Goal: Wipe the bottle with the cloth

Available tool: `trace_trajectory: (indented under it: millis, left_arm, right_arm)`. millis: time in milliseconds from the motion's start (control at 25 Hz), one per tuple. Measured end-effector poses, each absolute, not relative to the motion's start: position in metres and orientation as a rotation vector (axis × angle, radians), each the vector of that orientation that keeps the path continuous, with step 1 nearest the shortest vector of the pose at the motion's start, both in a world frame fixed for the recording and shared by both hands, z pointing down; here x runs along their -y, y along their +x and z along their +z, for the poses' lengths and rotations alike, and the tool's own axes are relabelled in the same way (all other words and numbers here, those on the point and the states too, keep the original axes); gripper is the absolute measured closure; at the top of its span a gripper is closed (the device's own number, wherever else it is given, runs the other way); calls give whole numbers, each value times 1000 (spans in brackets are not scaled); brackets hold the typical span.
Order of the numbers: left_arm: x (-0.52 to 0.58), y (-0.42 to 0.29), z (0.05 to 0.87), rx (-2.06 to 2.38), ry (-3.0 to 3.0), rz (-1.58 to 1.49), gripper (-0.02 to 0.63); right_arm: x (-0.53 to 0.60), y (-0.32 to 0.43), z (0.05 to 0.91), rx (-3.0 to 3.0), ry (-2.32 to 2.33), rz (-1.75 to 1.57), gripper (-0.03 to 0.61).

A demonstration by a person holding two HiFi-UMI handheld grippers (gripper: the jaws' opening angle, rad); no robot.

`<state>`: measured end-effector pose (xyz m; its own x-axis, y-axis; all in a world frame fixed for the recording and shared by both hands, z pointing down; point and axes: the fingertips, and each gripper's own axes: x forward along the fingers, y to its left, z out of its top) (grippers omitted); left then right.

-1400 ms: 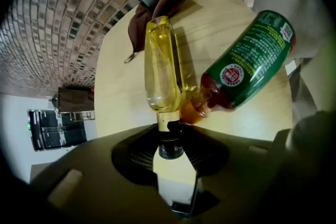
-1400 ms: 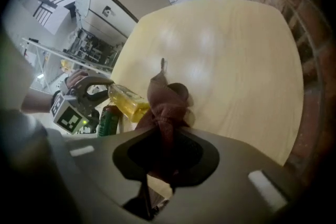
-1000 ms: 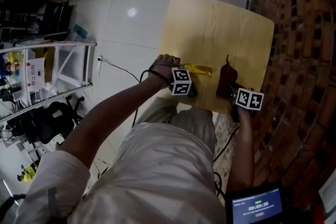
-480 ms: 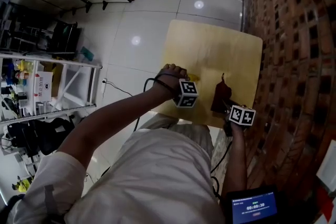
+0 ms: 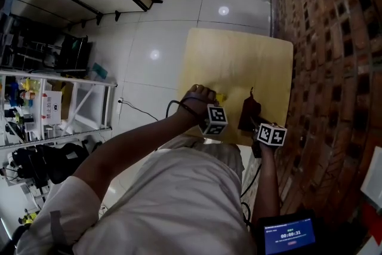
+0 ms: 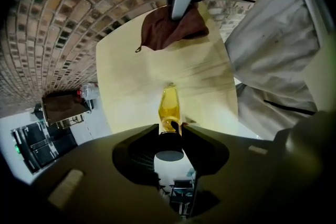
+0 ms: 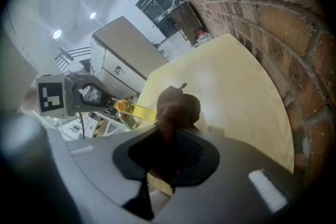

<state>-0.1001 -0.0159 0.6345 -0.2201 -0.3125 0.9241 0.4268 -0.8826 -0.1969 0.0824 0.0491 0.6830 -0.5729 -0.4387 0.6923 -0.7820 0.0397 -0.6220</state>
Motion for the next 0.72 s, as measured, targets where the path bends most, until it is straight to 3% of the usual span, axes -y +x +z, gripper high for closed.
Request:
trace_trajectory:
  millis: [480, 720]
  left_arm:
    - [6, -97, 641, 126, -1628, -2151, 460]
    - [20, -108, 632, 140, -1277, -2204, 462]
  right_arm:
    - [-60, 75, 699, 1988, 1215, 1520, 512]
    - [-70, 69, 705, 1973, 1196, 1527, 511]
